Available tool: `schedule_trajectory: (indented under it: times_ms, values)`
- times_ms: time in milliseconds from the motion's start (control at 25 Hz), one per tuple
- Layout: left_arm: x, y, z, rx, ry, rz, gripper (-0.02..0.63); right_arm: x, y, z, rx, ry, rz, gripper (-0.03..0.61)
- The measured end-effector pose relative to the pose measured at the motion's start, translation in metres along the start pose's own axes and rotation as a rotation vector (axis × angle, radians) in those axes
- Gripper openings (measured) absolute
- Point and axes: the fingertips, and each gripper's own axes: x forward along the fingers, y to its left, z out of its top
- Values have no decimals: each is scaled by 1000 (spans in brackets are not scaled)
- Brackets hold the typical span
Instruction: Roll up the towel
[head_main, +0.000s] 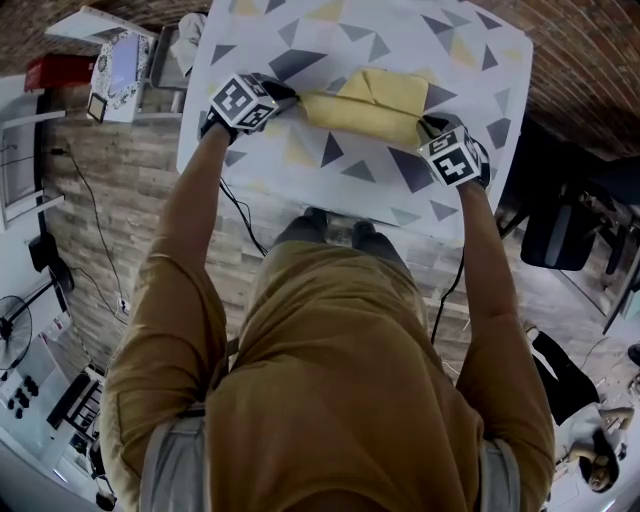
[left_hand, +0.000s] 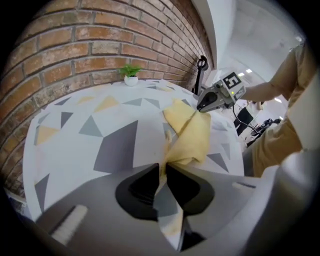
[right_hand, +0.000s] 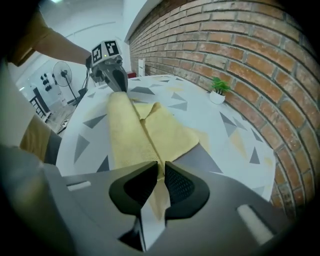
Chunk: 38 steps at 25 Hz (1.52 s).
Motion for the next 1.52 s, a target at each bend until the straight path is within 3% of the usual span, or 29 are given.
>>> schedule_trajectory:
  times_ms: [280,480,640,760,960,1160,1280,1400,1520]
  values:
    - [-18,16,-23,-54,-35,128,86,-5,-6,2,43,-53,-52,57]
    - [-49,-1,16,7,-226,258,86,-26,-19,12,51,-124,-127,95]
    - [-33,-42,51,87,-318,232,86,-32,4,20,15,-182,-120,95]
    - [-11,-59,52,104,-292,184,87,-17,28,12,-11,-156,-69,95]
    - [14,-51,24,63,-215,157,87,-3,31,1,32,-129,-25,95]
    - [17,-44,20,23,-248,169,87,-7,25,3,39,-137,-38,95]
    - [0,-39,25,7,-317,212,87,-16,24,1,-13,-164,-85,95]
    - [-20,-48,30,113,-318,250,87,-30,39,3,-186,-183,-97,95]
    - [-16,-72,22,295,-223,227,89,-27,59,-5,-304,-155,-68,95]
